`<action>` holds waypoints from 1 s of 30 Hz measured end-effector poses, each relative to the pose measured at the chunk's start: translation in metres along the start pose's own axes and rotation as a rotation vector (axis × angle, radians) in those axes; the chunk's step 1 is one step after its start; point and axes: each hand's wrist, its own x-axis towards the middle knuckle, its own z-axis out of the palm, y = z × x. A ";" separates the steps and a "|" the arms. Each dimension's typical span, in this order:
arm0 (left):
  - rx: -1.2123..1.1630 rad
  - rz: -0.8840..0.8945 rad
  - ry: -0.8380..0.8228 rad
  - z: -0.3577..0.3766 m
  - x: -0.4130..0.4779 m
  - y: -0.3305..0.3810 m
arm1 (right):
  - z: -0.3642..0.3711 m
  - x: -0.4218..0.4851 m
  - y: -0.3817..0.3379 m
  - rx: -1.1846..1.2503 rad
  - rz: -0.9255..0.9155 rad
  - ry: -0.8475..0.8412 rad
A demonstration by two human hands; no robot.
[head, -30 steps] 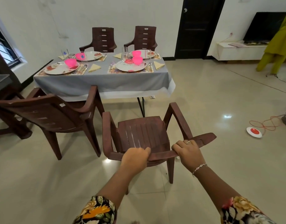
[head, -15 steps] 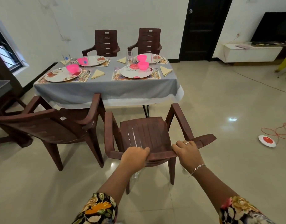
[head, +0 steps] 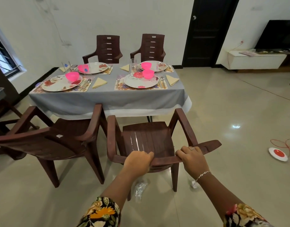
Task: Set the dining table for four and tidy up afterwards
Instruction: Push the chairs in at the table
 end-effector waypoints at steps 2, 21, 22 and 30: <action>0.010 0.001 0.011 0.002 0.008 -0.010 | 0.003 0.011 0.005 0.010 -0.042 -0.014; 0.010 0.000 0.145 0.011 0.040 -0.052 | 0.033 0.054 0.021 0.055 -0.168 0.088; 0.020 0.014 0.154 0.011 0.041 -0.054 | 0.033 0.057 0.021 0.056 -0.167 0.093; 0.017 0.025 0.164 0.010 0.054 -0.082 | 0.046 0.086 0.017 0.068 -0.174 0.099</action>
